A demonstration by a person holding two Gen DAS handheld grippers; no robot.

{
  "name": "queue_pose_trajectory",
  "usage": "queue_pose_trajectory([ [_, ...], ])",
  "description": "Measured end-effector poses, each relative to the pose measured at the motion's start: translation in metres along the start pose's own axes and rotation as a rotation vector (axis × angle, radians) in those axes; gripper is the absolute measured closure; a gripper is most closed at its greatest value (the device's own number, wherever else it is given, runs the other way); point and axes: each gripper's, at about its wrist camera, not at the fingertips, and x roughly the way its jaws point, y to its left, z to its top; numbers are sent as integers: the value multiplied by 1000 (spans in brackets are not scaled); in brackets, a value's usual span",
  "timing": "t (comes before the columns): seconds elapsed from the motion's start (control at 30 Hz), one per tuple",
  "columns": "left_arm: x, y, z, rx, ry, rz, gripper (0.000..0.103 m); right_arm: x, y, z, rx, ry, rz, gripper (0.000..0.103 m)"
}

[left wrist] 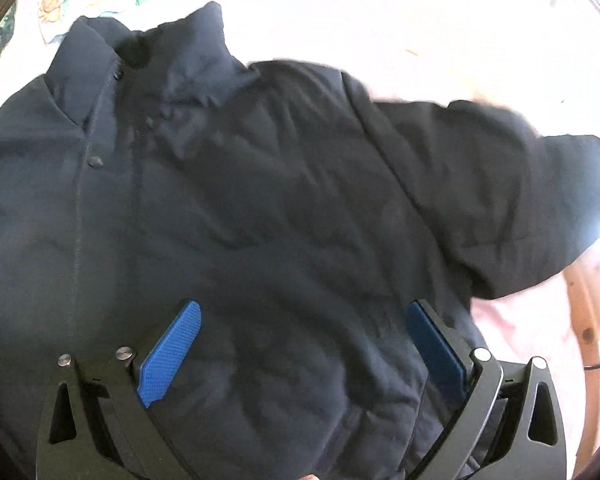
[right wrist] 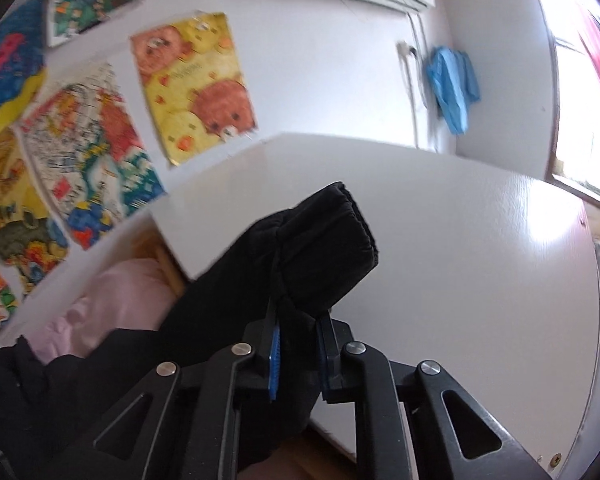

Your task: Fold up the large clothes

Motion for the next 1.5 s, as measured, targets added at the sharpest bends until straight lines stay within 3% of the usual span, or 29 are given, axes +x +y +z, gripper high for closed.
queue_pose_trajectory([
  [0.2, -67, 57, 9, -70, -119, -109, 2, -49, 70, 2, -173, -181, 132, 91],
  [0.4, -128, 107, 17, -216, -216, -243, 2, -102, 170, -30, -443, -334, 311, 90],
  [0.53, -159, 126, 23, -304, -309, -245, 2, -125, 238, -73, -633, -409, 435, 91],
  [0.8, -217, 178, 32, -359, -437, -448, 2, -138, 336, -183, -989, -427, 583, 91],
  [0.9, -219, 184, 25, -371, -419, -511, 2, -144, 356, -227, -1101, -422, 628, 91],
  [1.03, -203, 190, 23, -385, -340, -563, 2, -150, 376, -270, -1215, -412, 660, 91],
  [1.33, -182, 183, 23, -360, -227, -472, 5, -152, 387, -337, -1402, -419, 661, 91],
  [1.4, -176, 181, 23, -372, -184, -433, 16, -154, 386, -350, -1434, -437, 648, 91],
  [1.47, -168, 179, 23, -380, -144, -415, 38, -154, 386, -360, -1468, -457, 636, 91],
  [1.5, -163, 177, 22, -385, -113, -385, 44, -153, 386, -361, -1477, -457, 631, 91],
])
